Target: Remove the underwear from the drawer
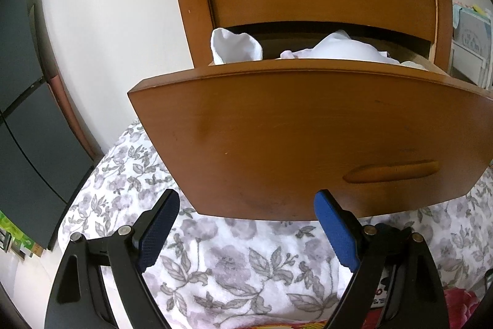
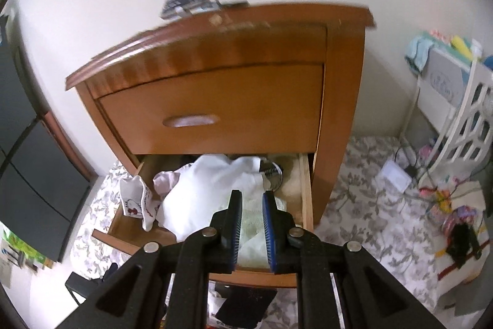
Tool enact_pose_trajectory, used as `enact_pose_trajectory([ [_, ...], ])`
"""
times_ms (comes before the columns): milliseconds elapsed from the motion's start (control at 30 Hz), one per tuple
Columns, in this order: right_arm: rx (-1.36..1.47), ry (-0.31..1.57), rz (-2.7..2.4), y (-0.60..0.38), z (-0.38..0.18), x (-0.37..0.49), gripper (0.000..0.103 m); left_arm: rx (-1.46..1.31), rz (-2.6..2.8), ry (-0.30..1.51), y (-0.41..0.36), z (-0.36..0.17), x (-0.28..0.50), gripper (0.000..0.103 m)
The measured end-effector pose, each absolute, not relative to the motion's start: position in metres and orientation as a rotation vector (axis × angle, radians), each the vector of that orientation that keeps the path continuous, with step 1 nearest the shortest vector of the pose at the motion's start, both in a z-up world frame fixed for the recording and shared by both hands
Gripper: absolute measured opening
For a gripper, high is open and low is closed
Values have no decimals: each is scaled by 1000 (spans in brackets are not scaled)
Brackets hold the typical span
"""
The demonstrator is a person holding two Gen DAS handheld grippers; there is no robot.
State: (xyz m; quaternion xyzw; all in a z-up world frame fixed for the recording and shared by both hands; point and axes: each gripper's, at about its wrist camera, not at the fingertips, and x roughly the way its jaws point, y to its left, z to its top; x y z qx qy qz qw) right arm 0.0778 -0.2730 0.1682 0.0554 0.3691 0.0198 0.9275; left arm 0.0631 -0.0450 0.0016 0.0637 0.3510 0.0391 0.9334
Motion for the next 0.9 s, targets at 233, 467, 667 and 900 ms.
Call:
enact_pose_trajectory([
  [233,133,855,78,-271,147,91,15,172,80,702,-53,3,59,90],
  [467,204,1070,90,-269,89,132,42,154,72,705,-50,4,60,90],
  [667,145,1247,56,-267,45,158,62,134,61,720,-45,2,63,90],
  [900,140,1374,16,-276,14,179,75,115,49,735,-42,0,65,90],
])
